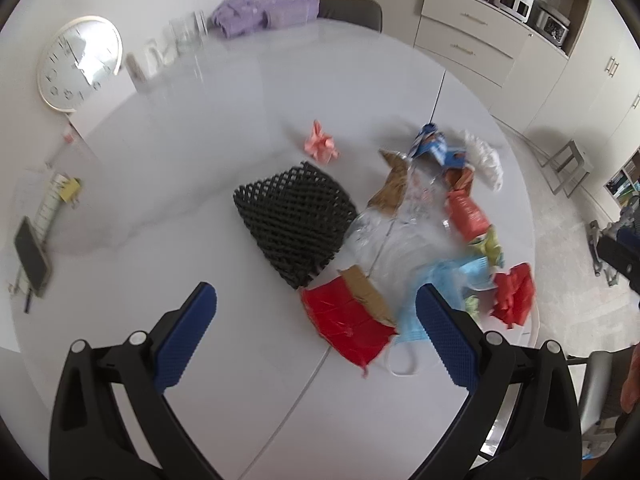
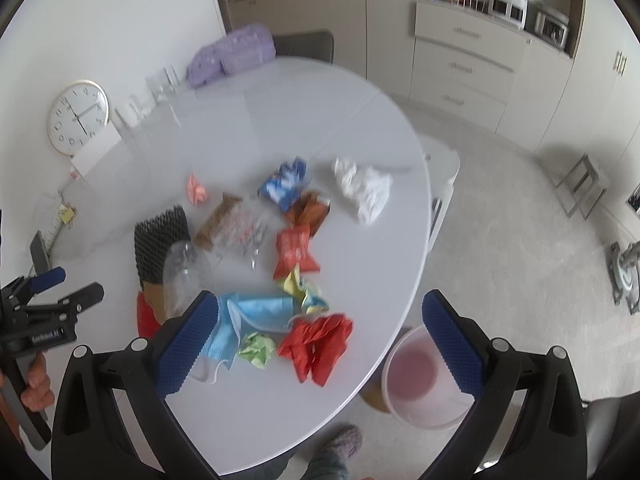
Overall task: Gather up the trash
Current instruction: 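Grasp the white tissue with the right tool while the left tool grasps the clear snack bag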
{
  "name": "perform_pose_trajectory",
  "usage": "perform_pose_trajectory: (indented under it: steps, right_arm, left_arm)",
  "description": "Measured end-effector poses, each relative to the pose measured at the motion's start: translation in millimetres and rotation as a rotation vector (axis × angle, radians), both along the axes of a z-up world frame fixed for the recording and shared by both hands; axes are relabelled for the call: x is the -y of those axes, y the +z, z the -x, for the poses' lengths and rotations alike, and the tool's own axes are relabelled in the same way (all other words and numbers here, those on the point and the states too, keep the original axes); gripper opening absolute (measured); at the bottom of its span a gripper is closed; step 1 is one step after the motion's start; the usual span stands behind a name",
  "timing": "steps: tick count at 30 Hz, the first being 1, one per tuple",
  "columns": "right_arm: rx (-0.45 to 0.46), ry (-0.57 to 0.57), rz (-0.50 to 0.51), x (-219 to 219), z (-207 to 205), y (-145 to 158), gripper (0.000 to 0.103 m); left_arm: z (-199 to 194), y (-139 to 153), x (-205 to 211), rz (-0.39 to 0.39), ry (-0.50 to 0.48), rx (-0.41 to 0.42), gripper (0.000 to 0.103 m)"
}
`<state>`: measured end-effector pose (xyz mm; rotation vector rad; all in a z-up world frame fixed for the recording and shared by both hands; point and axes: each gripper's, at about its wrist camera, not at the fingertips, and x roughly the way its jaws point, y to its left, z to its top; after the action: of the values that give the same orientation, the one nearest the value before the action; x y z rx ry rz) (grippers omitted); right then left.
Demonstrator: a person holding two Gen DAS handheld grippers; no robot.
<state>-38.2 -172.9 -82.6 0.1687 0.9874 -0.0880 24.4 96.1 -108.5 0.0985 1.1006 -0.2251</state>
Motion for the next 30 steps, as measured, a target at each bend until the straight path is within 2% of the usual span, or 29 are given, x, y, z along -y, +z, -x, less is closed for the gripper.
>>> perform_pose_trajectory:
  steps: [5, 8, 11, 14, 17, 20, 24, 28, 30]
  right_arm:
    - [-0.039, -0.033, -0.042, -3.6, -0.8, -20.6, 0.101]
    - [-0.063, -0.054, -0.045, -4.0, -0.8, -27.1, 0.101]
    - [-0.073, -0.07, -0.046, -4.0, 1.7, -29.4, 0.101]
    - [-0.076, -0.078, -0.028, -3.5, 2.0, -28.7, 0.101]
    - [-0.079, -0.095, 0.014, -1.3, -1.9, -29.9, 0.101]
    - [-0.091, -0.113, 0.003, 8.5, -13.4, -40.5, 0.101]
    - [-0.12, -0.128, -0.003, 23.2, -41.1, -60.8, 0.101]
    - [-0.125, -0.162, 0.005, 39.2, -60.4, -66.9, 0.101]
    - [-0.127, -0.179, 0.006, 48.7, -65.9, -67.7, 0.101]
  left_arm:
    - [-37.3, -30.1, -10.5, -0.015, 0.011, -0.027, 0.095]
    - [-62.6, -44.2, -15.1, 0.014, 0.038, -0.059, 0.095]
    - [-87.4, -58.3, -20.1, 0.079, 0.091, -0.123, 0.095]
    - [-101.7, -68.6, -18.7, 0.112, 0.116, -0.167, 0.095]
    - [-104.1, -68.7, -13.0, 0.116, 0.115, -0.167, 0.094]
    - [-104.3, -59.7, 0.2, 0.135, 0.058, -0.146, 0.094]
    - [-110.8, -49.4, 33.6, 0.169, -0.083, -0.139, 0.094]
    - [-119.8, -43.2, 76.4, 0.163, -0.199, -0.142, 0.094]
    - [-123.8, -47.7, 102.1, 0.129, -0.25, -0.153, 0.094]
